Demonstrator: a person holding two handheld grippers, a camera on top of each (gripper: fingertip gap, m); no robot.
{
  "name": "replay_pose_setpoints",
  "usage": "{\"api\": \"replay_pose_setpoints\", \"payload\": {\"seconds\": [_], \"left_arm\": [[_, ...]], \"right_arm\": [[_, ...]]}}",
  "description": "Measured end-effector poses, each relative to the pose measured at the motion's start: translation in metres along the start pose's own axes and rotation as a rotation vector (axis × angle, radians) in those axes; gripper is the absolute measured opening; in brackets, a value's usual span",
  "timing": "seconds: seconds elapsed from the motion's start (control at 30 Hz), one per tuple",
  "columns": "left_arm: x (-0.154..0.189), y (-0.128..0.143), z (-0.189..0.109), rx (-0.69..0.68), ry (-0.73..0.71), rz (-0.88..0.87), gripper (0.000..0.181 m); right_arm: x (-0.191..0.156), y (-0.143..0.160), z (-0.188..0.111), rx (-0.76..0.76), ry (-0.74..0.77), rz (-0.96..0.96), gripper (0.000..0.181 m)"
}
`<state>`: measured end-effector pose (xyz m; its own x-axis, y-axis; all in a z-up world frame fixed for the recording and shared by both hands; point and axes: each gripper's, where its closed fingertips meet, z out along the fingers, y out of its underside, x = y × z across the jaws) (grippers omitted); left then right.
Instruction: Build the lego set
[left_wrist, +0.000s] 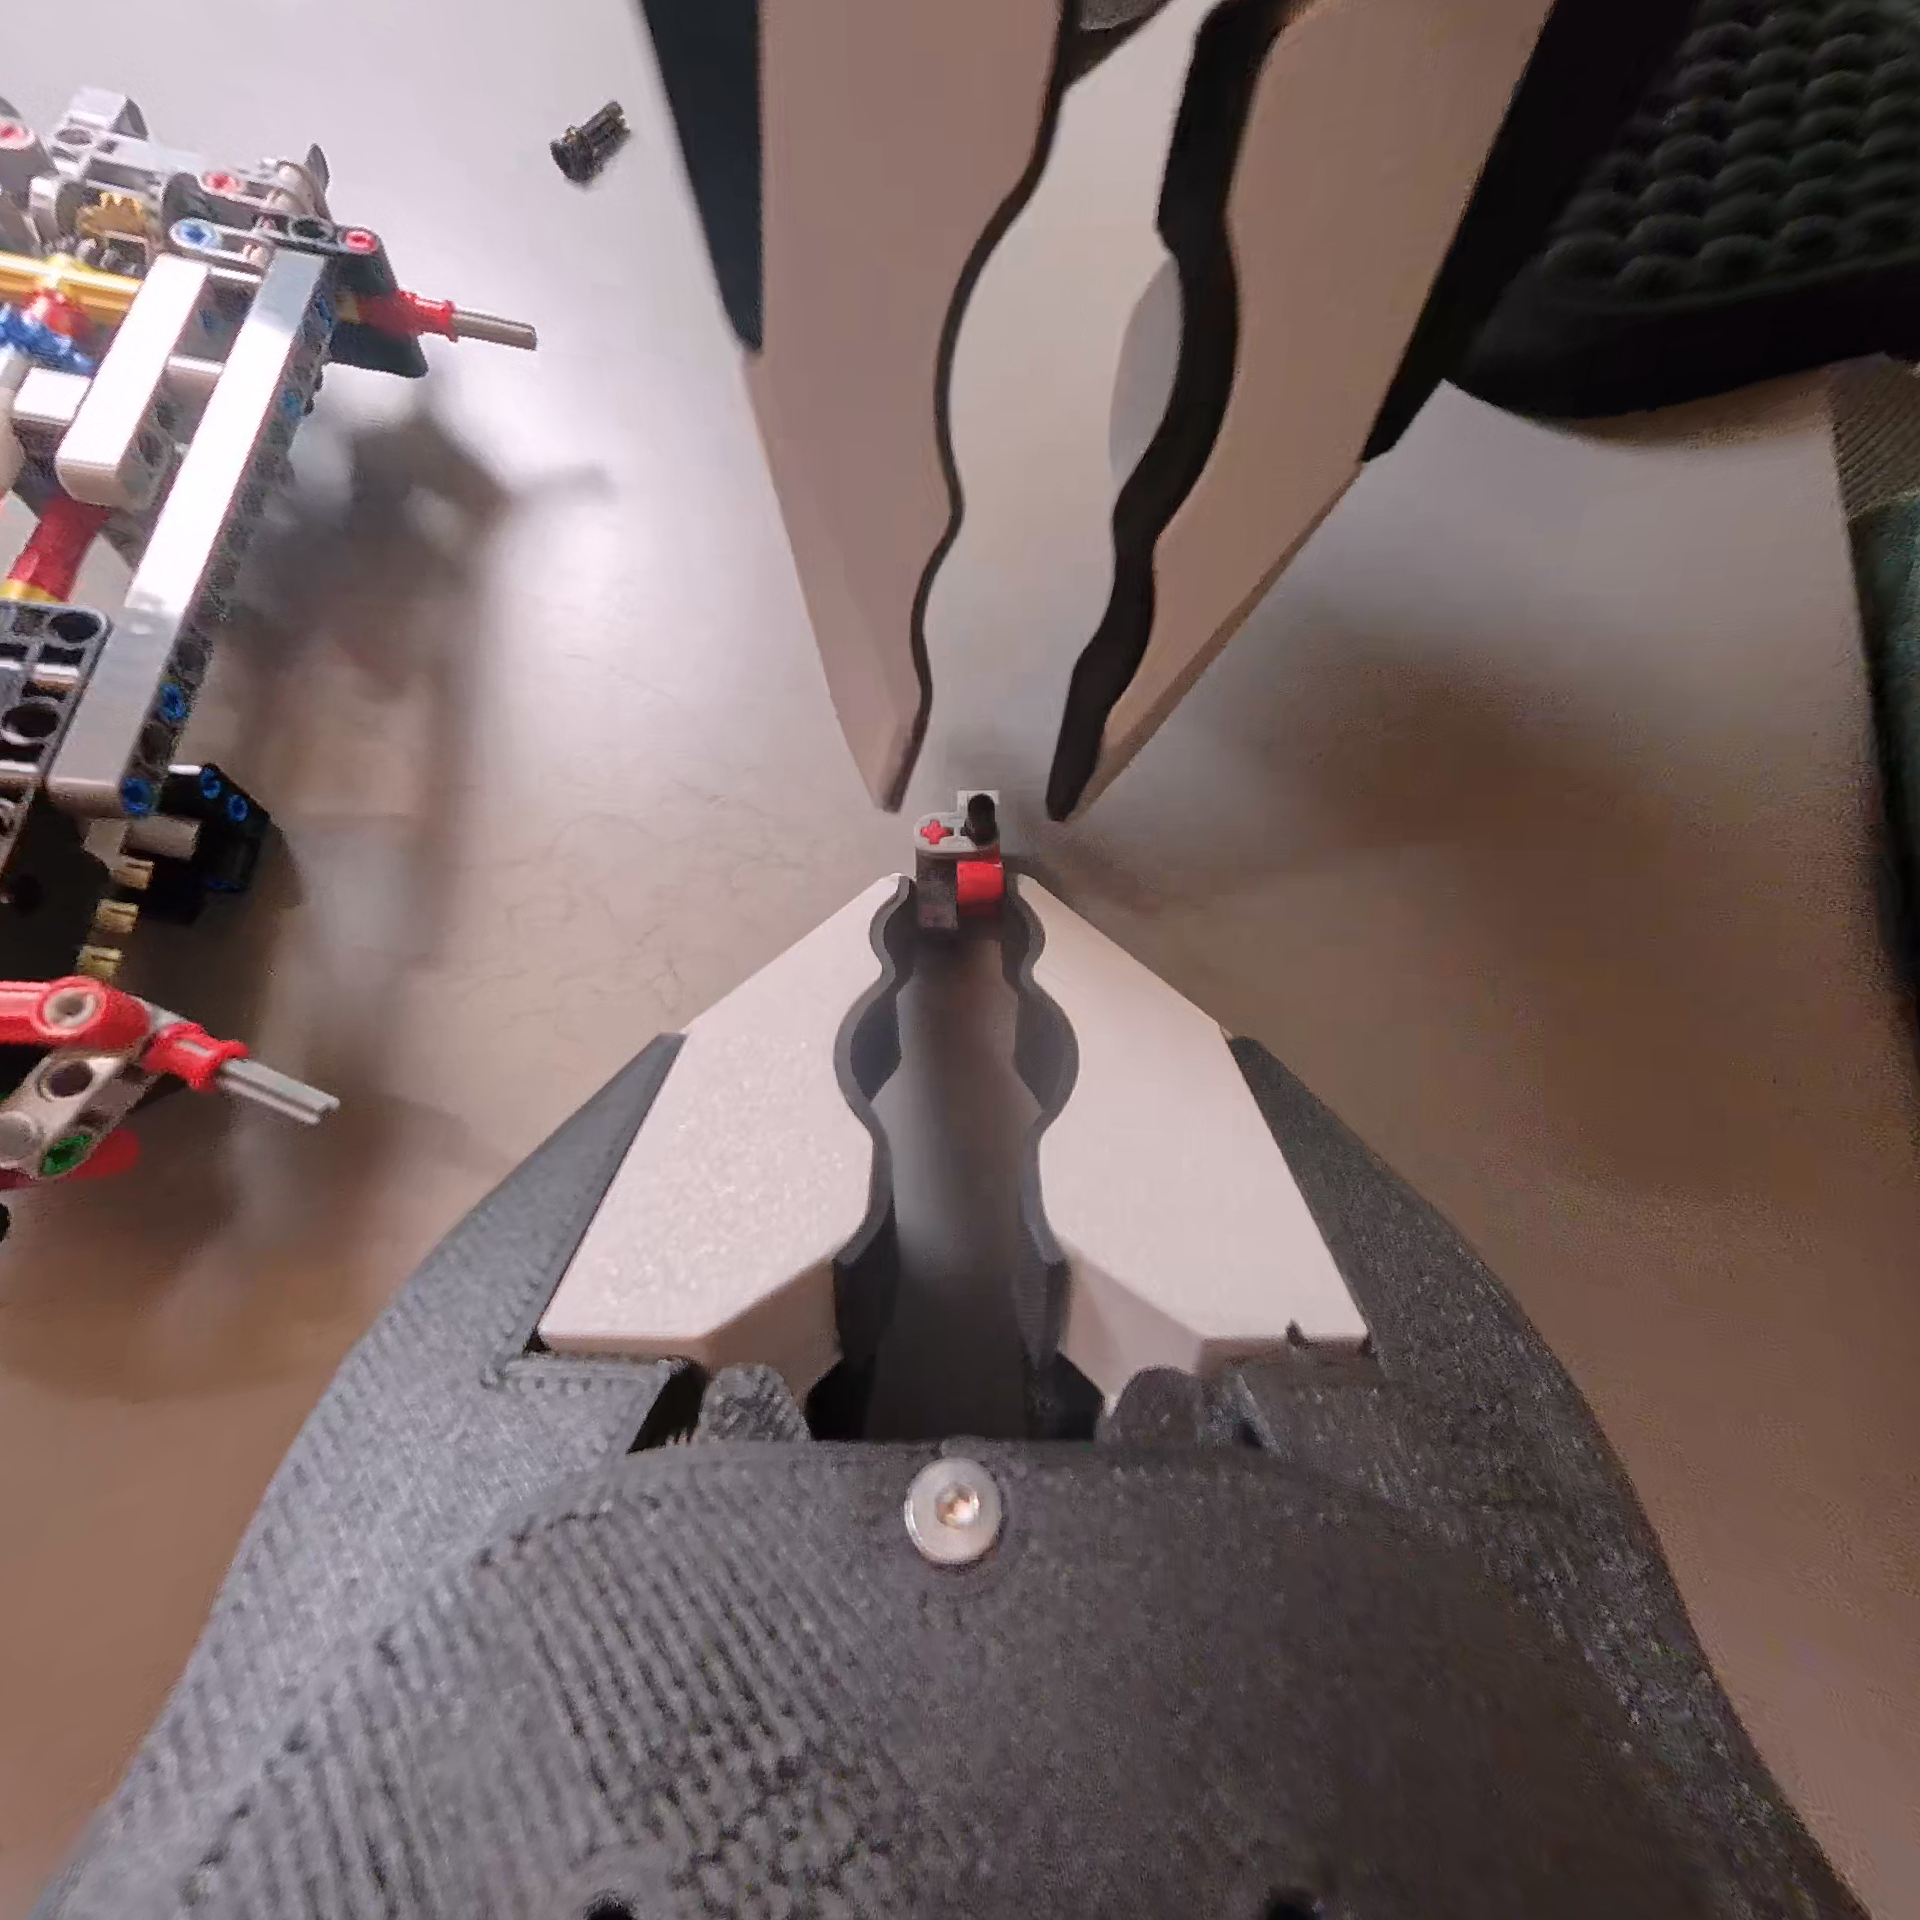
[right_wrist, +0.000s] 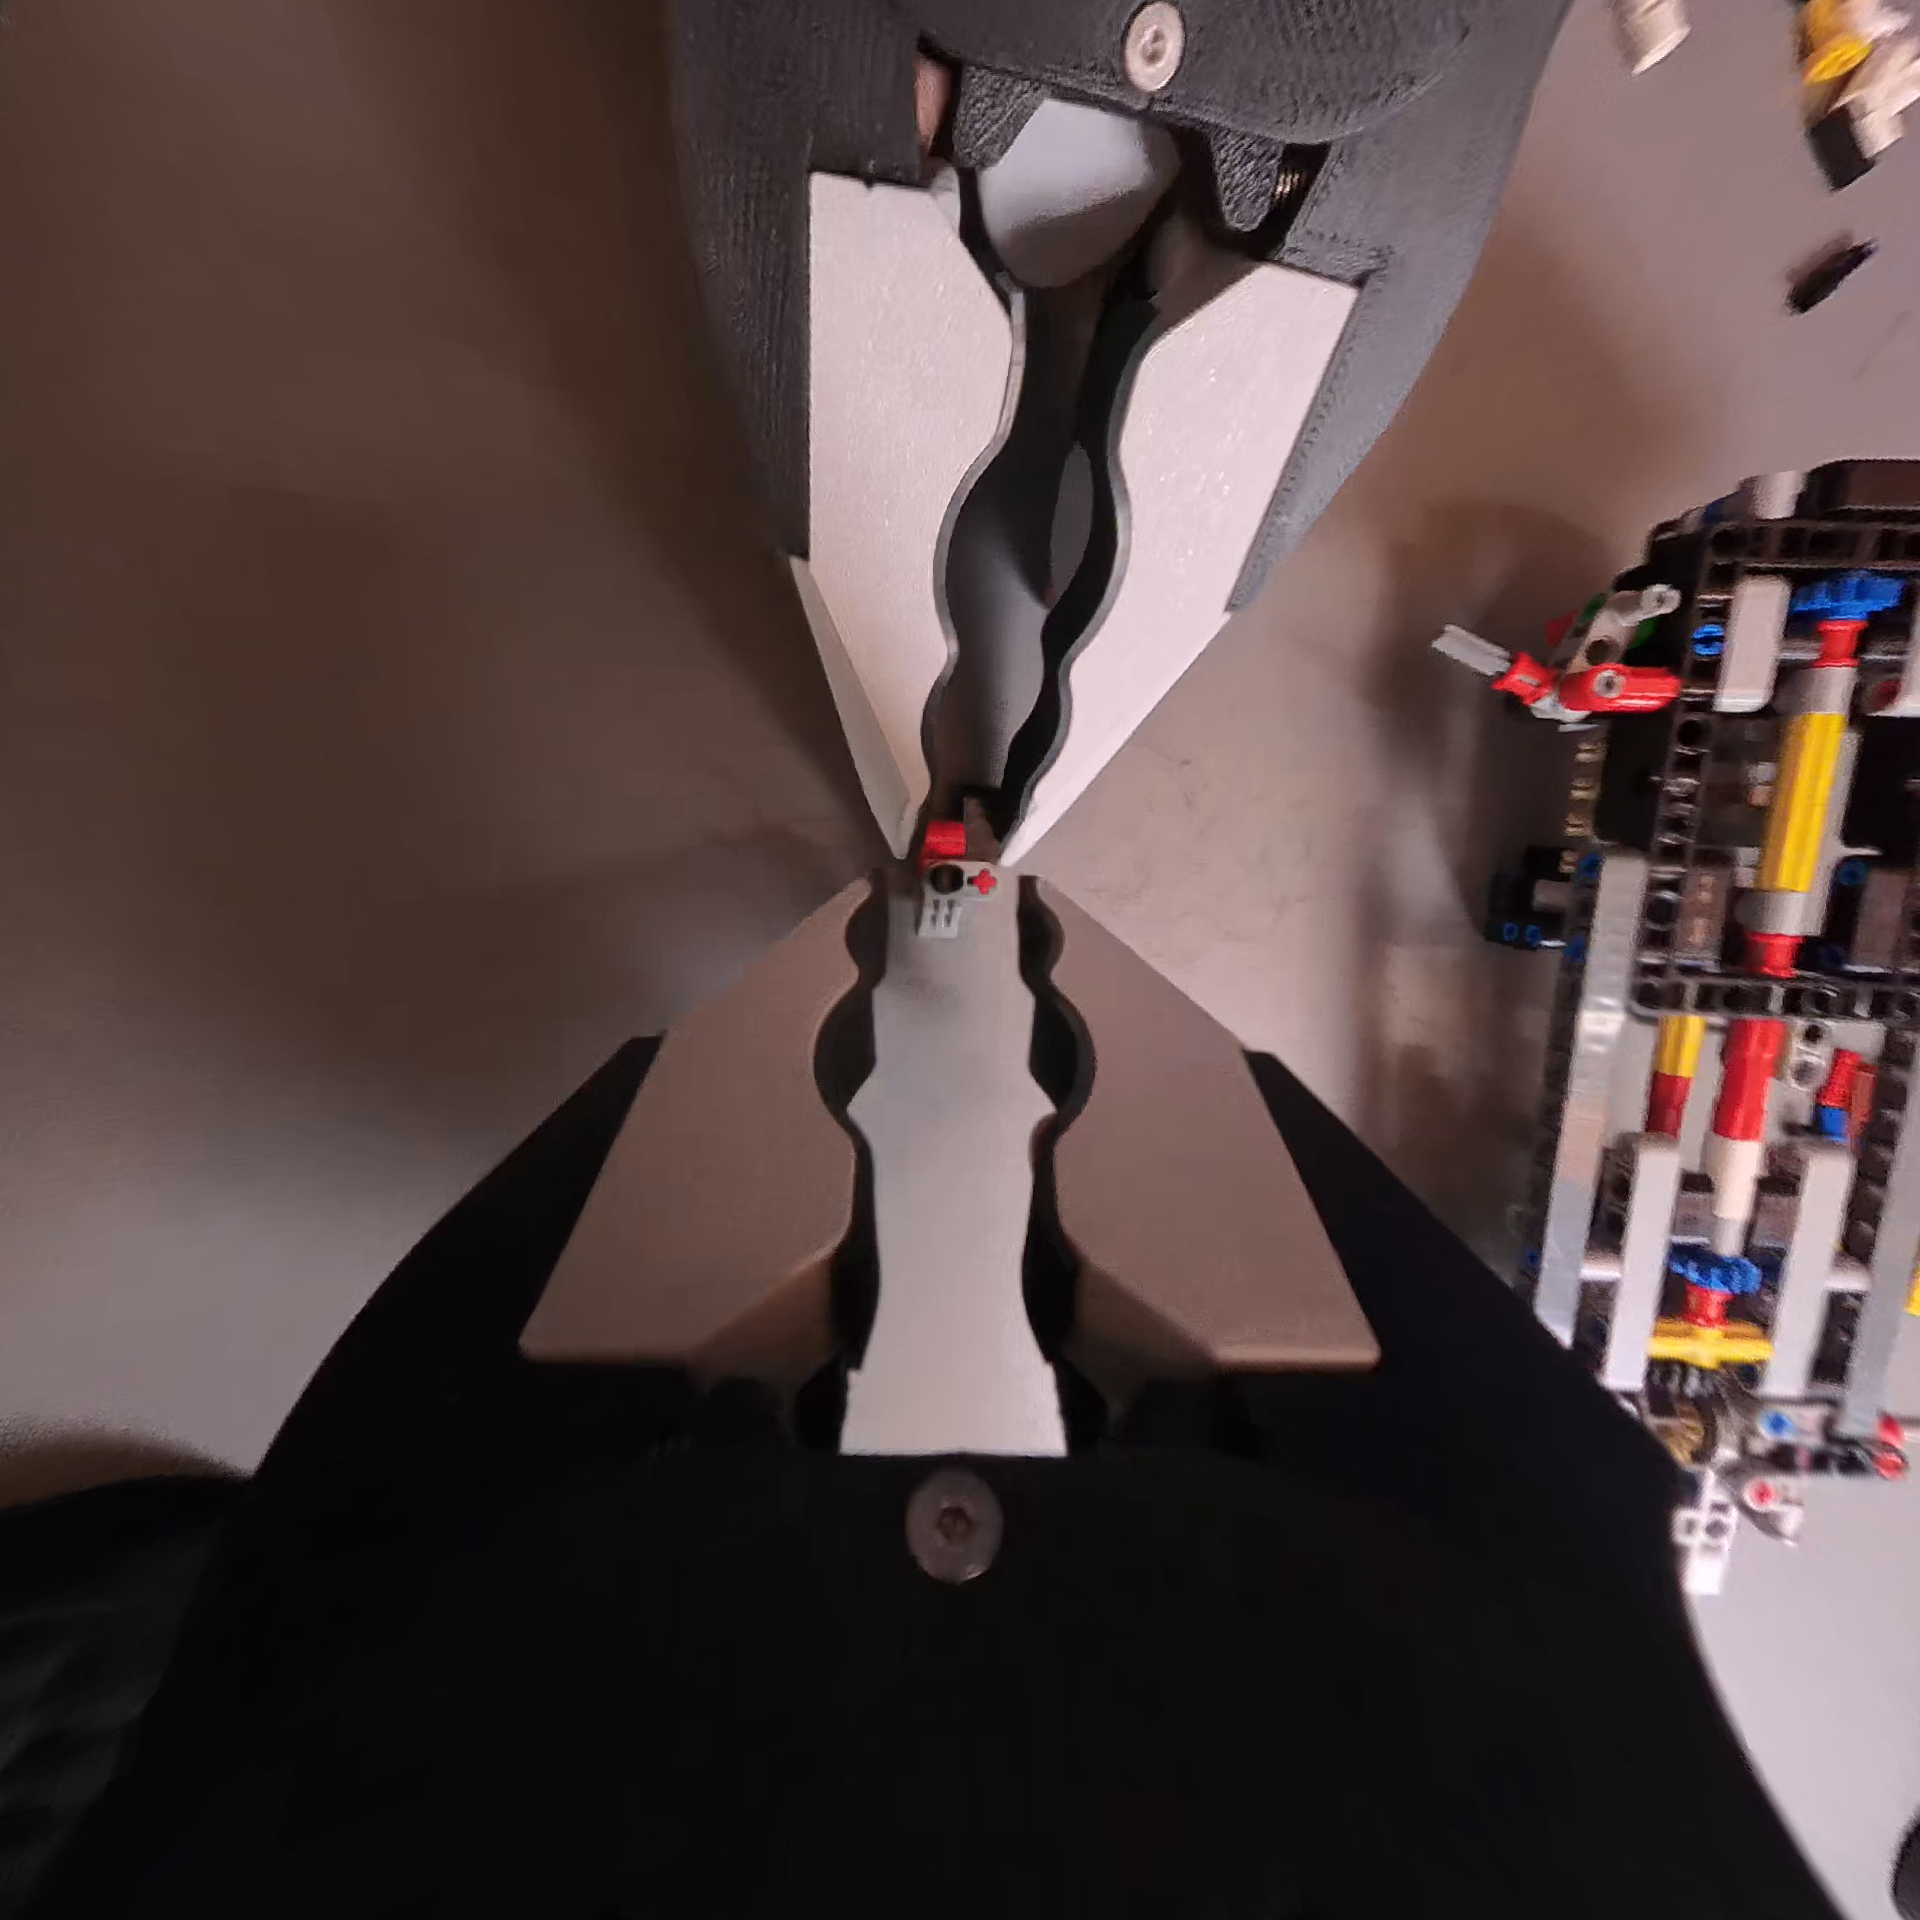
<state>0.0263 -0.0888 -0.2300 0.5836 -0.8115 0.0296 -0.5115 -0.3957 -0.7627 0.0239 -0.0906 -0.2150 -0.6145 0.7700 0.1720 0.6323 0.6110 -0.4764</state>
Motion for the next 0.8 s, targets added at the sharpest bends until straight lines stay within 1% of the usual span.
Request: {"api": "replay_pose_setpoints", "payload": {"seconds": [0.03,0.13,0.2,0.27,0.33,0.47,0.57,0.8], "left_arm": [[0.000,-0.001,-0.001,0.007,0.017,-0.033,0.014],[0.004,-0.005,-0.006,0.050,0.119,-0.186,0.014],[0.011,-0.009,-0.011,0.082,0.240,-0.310,0.014],[0.015,-0.013,-0.015,0.114,0.347,-0.424,0.014],[0.018,-0.015,-0.020,0.138,0.426,-0.488,0.014],[0.023,-0.019,-0.025,0.161,0.497,-0.528,0.014],[0.028,-0.020,-0.026,0.158,0.531,-0.535,0.014],[0.029,-0.019,-0.029,0.164,0.572,-0.560,0.014]], "right_arm": [[0.000,-0.002,-0.003,0.039,0.032,-0.007,0.026],[-0.001,-0.008,-0.012,0.143,0.168,-0.084,0.034],[-0.002,-0.007,-0.012,0.153,0.260,-0.149,0.040],[-0.007,-0.008,-0.009,0.167,0.312,-0.209,0.043],[-0.009,-0.011,-0.007,0.181,0.349,-0.244,0.042],[-0.011,-0.023,-0.008,0.245,0.364,-0.257,0.039],[-0.009,-0.026,-0.009,0.268,0.374,-0.266,0.024],[-0.011,-0.029,-0.008,0.318,0.308,-0.194,0.024]]}}
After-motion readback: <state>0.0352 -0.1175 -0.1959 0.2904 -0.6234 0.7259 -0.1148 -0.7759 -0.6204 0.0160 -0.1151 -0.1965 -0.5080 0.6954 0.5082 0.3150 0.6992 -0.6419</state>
